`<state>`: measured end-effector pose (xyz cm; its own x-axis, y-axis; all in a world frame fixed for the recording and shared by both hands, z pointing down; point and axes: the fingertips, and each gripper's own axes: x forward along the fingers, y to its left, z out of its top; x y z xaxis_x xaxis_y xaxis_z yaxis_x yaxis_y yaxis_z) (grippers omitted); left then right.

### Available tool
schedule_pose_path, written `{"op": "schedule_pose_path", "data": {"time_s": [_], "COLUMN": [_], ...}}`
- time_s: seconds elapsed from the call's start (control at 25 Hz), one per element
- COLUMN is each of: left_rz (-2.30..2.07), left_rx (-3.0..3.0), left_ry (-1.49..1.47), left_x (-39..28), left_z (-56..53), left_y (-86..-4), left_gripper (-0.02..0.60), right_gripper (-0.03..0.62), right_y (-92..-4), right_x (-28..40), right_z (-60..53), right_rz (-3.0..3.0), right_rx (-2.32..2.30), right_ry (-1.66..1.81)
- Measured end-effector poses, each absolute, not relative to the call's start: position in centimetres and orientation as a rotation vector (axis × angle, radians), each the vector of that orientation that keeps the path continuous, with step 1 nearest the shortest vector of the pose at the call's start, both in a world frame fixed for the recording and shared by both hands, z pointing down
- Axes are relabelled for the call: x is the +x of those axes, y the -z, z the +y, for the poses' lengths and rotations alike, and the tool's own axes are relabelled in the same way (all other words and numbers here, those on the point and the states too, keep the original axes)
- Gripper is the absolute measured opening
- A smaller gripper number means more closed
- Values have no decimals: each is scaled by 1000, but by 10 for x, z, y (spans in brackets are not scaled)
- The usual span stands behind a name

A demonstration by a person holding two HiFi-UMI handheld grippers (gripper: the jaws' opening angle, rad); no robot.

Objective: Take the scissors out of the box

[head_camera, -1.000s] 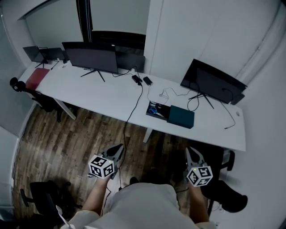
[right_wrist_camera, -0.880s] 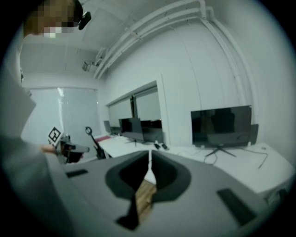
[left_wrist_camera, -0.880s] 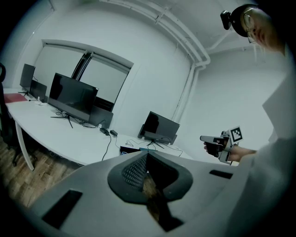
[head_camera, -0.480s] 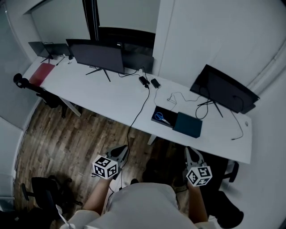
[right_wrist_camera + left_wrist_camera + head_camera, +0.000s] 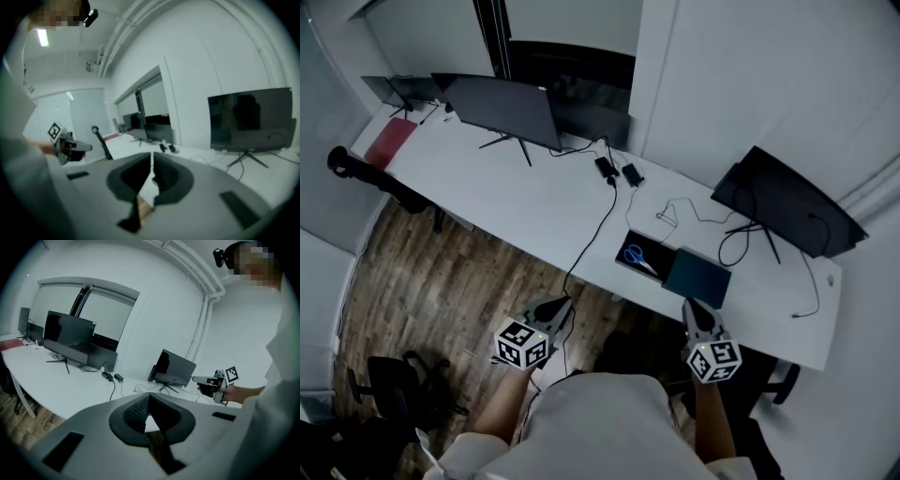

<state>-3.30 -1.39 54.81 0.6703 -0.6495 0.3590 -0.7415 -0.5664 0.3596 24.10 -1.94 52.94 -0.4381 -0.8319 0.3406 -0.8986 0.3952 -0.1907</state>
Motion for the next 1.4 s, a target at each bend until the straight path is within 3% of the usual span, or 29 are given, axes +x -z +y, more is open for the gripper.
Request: {"op": "schedule_pose_path", "data": {"time_s": [0.72, 1.4], "left_rz": [-1194, -985], "left_rx": [2296, 2320], "left_ry": [-311, -366], "left_x": [-8, -37], "left_z": [-79, -168], "left_y": [-568, -618], "left_gripper": [31, 31], "right_gripper": [35, 35], "right_y": [-589, -649], "right_x": [245, 203], "right_z": [-115, -173], "right_rz": [-2479, -2257], "right_rx": [1254, 1194], "right_ry": [-609, -680]}}
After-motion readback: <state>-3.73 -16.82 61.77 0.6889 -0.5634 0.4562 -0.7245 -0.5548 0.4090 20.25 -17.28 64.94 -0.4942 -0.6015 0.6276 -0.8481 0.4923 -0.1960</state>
